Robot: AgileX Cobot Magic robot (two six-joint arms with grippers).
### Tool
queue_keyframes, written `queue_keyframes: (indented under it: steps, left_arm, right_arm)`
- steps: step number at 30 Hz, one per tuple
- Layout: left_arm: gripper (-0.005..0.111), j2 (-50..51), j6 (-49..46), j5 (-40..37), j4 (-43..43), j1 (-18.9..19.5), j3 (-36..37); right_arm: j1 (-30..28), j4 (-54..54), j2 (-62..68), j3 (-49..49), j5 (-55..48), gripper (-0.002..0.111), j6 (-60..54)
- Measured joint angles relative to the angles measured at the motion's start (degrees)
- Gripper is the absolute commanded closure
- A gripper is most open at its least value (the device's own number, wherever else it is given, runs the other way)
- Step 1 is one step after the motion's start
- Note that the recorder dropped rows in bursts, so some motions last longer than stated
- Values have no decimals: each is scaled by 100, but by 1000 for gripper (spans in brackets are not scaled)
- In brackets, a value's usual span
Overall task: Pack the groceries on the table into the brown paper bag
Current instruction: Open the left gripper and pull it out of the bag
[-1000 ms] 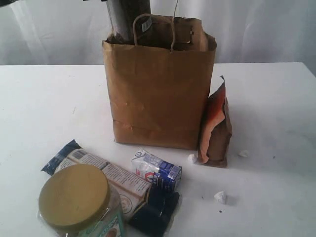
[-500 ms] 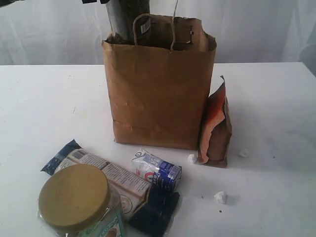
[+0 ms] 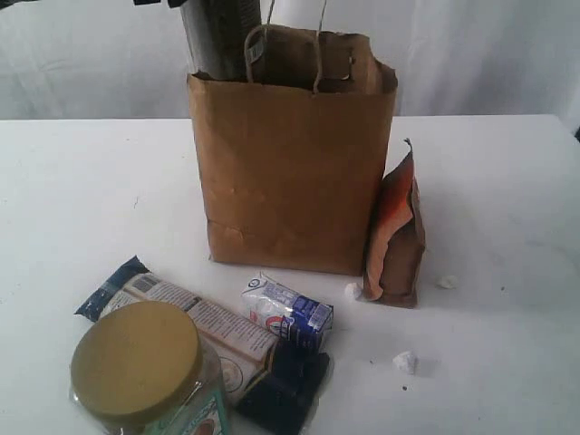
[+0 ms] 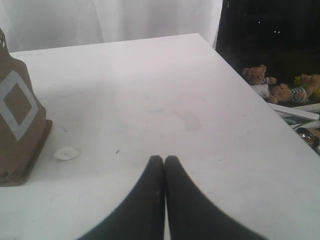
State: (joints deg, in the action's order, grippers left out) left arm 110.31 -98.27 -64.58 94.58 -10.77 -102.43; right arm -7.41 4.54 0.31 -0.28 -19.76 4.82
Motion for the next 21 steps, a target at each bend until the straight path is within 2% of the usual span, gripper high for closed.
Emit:
queue_keyframes:
  steps: [14, 16, 21]
  left_arm:
    - [105, 502, -275, 0, 152, 14, 208]
    - [96, 502, -275, 0, 98, 14, 208]
    - [63, 502, -275, 0, -222, 4, 208]
  right_arm:
    - [0, 0, 0, 0, 0, 108, 0]
    - [0, 0, 0, 0, 0, 108, 0]
    - [0, 0, 0, 0, 0, 108, 0]
